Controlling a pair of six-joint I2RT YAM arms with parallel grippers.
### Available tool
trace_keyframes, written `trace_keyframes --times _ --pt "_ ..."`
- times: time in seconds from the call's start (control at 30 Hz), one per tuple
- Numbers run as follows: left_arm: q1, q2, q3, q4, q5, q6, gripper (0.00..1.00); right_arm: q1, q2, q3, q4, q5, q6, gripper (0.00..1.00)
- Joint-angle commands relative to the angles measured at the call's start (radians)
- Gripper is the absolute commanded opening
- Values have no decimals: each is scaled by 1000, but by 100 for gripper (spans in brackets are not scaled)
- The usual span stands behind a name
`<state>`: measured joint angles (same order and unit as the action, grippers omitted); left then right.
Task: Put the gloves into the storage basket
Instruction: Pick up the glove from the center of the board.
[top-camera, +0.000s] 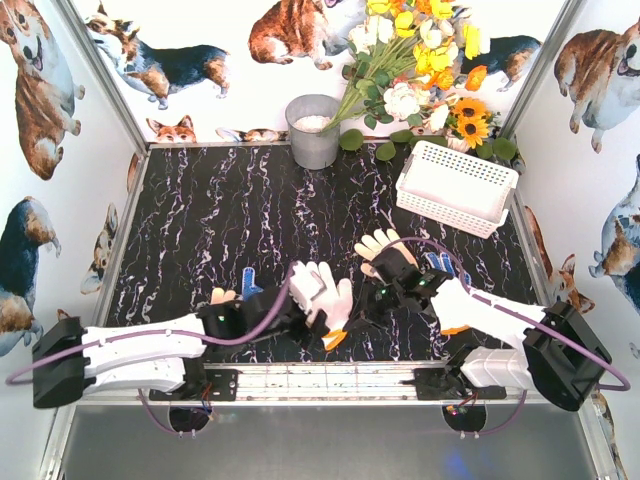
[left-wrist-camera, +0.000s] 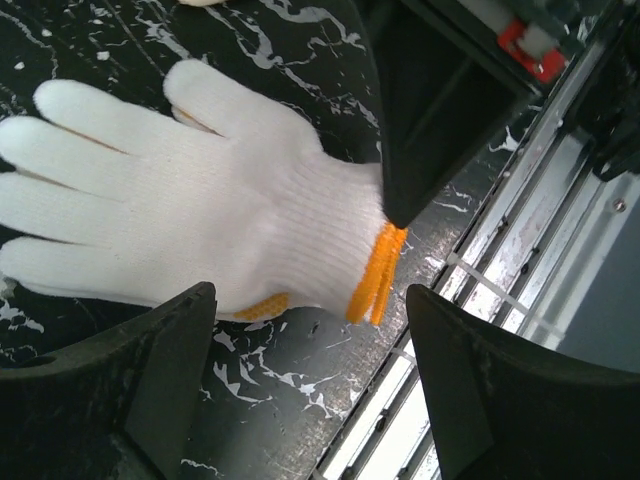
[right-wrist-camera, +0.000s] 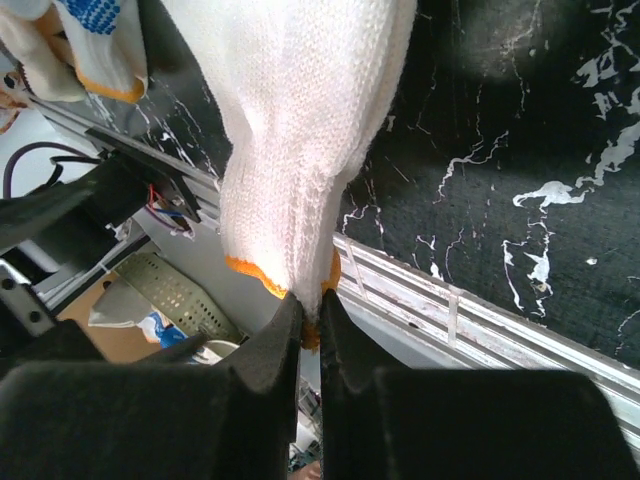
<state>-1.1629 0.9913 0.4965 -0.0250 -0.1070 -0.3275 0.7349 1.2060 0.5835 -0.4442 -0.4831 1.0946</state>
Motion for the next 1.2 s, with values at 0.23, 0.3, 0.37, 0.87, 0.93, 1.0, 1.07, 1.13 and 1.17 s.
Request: trace_keyframes --times 0.23,0.3,0.37,0.87,0.93,1.0,1.07,1.13,1.17 --pt "-124 173 74 102 -185 180 83 -46 3 79 -33 -87 -53 0" --pt "-136 192 76 126 -172 189 86 -49 4 80 -26 -91 -47 0" --pt "-153 219 77 151 -163 192 87 -51 8 84 -22 -92 -42 0" --pt "-279 440 147 148 -352 296 76 -56 4 74 25 -105 4 0" --pt "-292 463 157 138 -375 309 69 -58 4 69 32 -109 10 0" --pt "-302 481 161 129 -398 320 62 -60 1 67 34 -109 15 0" --pt "-308 489 162 127 -423 324 55 -61 0 64 40 -109 20 0" --pt "-310 492 163 127 -436 324 47 -63 0 63 45 -110 27 0" --pt "-310 492 162 127 -443 324 42 -64 0 61 47 -109 29 0"
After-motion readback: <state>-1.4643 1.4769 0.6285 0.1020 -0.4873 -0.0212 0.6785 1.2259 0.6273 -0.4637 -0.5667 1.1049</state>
